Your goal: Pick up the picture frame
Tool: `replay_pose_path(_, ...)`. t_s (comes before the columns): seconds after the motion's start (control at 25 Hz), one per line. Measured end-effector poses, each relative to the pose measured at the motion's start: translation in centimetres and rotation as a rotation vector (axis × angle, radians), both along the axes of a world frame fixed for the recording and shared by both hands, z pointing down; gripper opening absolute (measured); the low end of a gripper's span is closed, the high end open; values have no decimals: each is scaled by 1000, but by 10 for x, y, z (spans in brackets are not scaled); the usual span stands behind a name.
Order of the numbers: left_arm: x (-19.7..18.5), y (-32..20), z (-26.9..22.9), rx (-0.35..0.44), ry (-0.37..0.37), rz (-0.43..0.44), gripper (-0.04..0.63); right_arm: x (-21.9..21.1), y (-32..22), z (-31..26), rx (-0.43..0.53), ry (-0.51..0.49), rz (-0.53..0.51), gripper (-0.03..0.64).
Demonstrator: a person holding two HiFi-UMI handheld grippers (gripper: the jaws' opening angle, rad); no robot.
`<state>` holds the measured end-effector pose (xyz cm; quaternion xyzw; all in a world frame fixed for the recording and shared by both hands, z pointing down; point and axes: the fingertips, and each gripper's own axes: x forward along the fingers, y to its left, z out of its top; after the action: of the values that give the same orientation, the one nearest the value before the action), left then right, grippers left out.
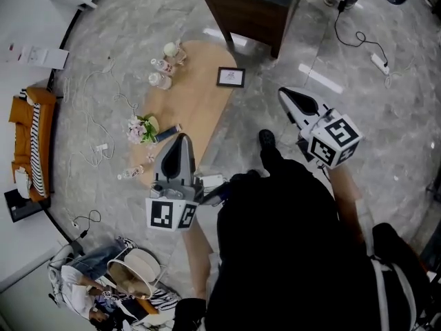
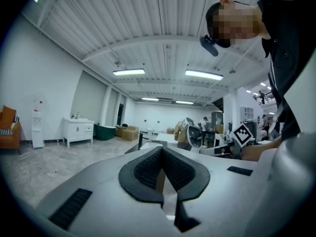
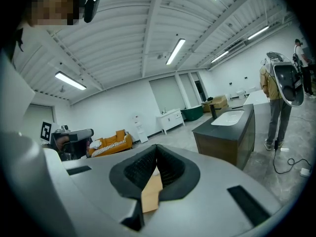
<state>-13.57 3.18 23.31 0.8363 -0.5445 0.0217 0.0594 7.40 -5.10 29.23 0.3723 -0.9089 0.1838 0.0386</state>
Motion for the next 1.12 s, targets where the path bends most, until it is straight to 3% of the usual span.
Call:
replay_pose_path(0.48, 23, -49, 13, -54, -15, 0, 12, 15, -43, 27, -88, -27, -20, 12)
replay_pose_path(0.76, 16, -72, 34, -98, -4, 34, 12, 4, -52, 50, -146, -8, -18, 12)
replay_pose_path(1.12, -8, -138, 70, -145, 45, 118, 12, -26, -82, 69, -186, 58, -7, 12)
